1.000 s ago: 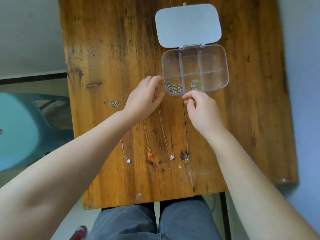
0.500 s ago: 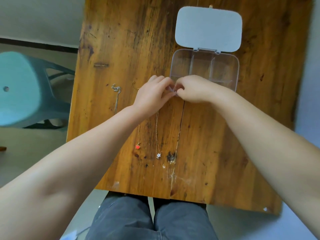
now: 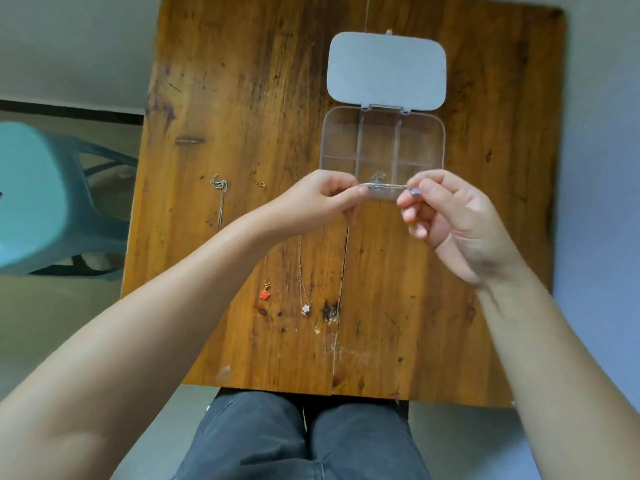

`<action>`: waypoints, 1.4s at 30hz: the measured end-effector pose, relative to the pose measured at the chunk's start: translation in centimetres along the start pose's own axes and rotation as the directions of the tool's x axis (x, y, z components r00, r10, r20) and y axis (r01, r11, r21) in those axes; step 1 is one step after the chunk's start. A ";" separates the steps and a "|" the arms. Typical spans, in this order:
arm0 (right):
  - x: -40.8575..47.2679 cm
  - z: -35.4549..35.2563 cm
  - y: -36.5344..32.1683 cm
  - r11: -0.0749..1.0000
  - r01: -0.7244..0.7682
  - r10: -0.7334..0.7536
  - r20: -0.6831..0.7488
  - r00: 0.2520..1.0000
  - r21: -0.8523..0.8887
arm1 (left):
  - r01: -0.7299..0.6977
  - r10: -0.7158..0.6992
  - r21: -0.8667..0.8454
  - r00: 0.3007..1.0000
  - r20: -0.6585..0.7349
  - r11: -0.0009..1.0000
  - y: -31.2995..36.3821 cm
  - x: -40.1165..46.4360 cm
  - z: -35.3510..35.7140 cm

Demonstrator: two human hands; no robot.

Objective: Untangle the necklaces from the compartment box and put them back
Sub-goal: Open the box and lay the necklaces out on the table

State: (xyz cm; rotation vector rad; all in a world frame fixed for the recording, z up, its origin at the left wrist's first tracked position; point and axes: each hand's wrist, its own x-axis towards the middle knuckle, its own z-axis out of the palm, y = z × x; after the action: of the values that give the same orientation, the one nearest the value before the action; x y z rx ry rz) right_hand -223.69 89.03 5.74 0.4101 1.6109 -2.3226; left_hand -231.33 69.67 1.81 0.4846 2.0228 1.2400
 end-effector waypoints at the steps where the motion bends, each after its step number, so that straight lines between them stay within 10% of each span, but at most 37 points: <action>1: -1.3 -0.5 1.0 0.996 -0.033 0.037 -0.043 0.998 0.078 | 0.035 -0.035 -0.006 0.997 0.069 0.999 -0.3 -0.2 -0.6; 6: -6.6 -1.3 7.7 0.970 -0.243 0.237 -0.295 0.925 0.018 | 0.181 -0.170 -0.020 0.953 0.249 0.983 -2.5 -0.1 -3.4; 9: -8.3 0.4 12.3 0.842 -0.460 0.310 -0.445 0.840 -0.282 | 0.211 -0.226 0.093 0.952 0.206 0.973 -3.2 0.4 -2.6; 16: -9.1 3.8 18.2 0.737 -0.547 0.213 -0.633 0.745 -0.396 | 0.100 -0.066 0.544 0.994 -0.081 0.833 -4.2 0.9 5.3; 21: -8.4 2.7 16.3 0.674 -0.553 0.215 -0.585 0.782 -0.491 | 0.129 -0.070 0.431 0.986 -0.150 0.893 -4.8 0.7 5.6; 26: -0.9 0.3 7.7 0.621 -0.244 -0.170 -0.432 0.886 -0.744 | -0.039 0.158 0.453 0.961 -0.228 0.891 -4.4 -0.2 4.7; 34: 10.4 1.0 3.0 -0.368 0.004 0.236 -0.089 0.968 -0.930 | 0.142 0.059 0.371 0.874 -0.482 0.918 -4.4 1.6 3.5; 42: 11.2 -0.5 2.3 -0.241 0.119 0.368 0.023 0.930 -0.963 | 0.180 0.041 0.335 0.828 -0.560 0.925 -4.5 1.8 4.3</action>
State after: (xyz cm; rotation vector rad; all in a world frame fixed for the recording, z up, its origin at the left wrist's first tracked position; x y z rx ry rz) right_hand -233.09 87.93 -0.75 -0.2400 2.3748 -0.1313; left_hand -229.23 71.33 -4.13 0.2203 2.7834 1.0199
